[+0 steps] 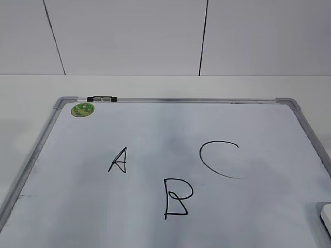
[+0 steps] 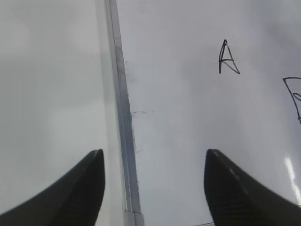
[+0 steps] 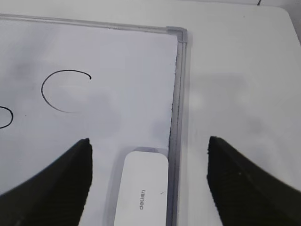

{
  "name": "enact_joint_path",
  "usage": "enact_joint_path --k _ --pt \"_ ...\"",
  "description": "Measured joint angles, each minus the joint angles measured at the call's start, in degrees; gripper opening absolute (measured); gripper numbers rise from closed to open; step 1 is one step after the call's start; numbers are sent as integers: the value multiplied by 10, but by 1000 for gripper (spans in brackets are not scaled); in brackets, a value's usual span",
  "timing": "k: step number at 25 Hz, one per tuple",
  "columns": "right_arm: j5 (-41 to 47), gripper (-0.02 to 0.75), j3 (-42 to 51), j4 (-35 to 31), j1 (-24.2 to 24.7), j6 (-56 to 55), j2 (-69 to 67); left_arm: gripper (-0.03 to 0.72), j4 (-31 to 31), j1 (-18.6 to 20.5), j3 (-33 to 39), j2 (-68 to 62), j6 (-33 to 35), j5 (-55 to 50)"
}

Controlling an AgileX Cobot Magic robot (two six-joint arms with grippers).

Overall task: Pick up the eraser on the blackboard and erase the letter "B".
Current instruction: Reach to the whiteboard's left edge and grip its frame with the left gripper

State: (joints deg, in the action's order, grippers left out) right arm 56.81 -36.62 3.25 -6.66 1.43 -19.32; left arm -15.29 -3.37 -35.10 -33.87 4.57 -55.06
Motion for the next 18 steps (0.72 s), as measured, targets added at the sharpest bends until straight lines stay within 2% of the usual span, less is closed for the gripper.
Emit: enact_joint_path --k 9,18 --pt "86 594 0 -13 0 0 -120 487 -5 0 -73 -221 11 26" --pt "116 594 0 -14 0 0 -175 450 -12 0 -79 -372 31 102"
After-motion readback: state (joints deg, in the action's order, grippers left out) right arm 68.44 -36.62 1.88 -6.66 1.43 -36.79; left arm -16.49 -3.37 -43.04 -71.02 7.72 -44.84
